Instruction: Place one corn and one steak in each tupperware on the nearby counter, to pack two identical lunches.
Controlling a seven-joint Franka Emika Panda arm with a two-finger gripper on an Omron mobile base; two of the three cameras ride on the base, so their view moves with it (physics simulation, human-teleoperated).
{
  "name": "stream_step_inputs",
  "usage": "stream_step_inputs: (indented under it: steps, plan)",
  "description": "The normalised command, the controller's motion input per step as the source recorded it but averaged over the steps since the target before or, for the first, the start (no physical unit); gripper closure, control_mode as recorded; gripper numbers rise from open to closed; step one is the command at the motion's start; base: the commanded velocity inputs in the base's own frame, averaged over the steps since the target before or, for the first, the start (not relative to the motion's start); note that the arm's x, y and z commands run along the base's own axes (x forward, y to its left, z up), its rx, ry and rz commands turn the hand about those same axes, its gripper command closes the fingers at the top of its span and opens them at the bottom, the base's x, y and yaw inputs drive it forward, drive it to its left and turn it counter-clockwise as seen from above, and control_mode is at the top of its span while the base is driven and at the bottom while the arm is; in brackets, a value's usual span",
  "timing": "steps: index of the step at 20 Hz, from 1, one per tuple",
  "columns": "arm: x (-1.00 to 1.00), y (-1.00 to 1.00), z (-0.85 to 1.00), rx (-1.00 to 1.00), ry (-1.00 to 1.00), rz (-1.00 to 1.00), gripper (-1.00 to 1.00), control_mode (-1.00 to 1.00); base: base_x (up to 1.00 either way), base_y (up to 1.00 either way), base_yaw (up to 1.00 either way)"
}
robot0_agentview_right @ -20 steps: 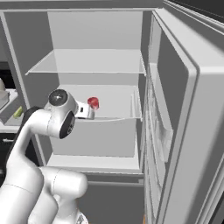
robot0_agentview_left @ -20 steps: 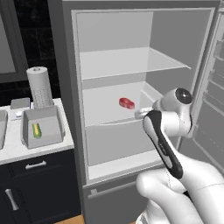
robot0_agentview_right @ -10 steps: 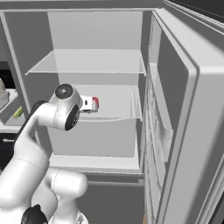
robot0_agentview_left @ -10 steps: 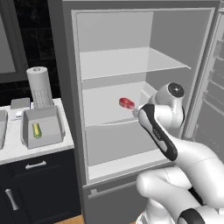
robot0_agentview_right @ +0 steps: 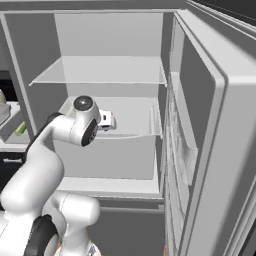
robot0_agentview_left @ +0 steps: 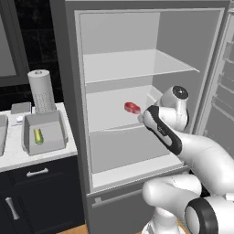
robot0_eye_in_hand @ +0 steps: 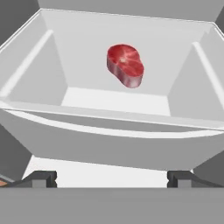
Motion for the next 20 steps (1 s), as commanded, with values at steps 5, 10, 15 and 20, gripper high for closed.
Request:
stream_step_inputs:
  steps: [5, 10, 15, 20]
  plan:
    - [0.31, 0.00, -0.26, 0.00, 0.00, 0.00, -1.00, -1.00, 0.00, 0.00, 0.00]
    - [0.30, 0.00, -0.14, 0.00, 0.00, 0.00, -1.00, -1.00, 0.00, 0.00, 0.00]
    - [0.39, 0.00, -0.01, 0.00, 0.01, 0.00, -1.00, -1.00, 0.00, 0.00, 0.00]
    - [0.51, 0.00, -0.05, 0.00, 0.02, 0.00, -1.00, -1.00, 0.00, 0.00, 0.00]
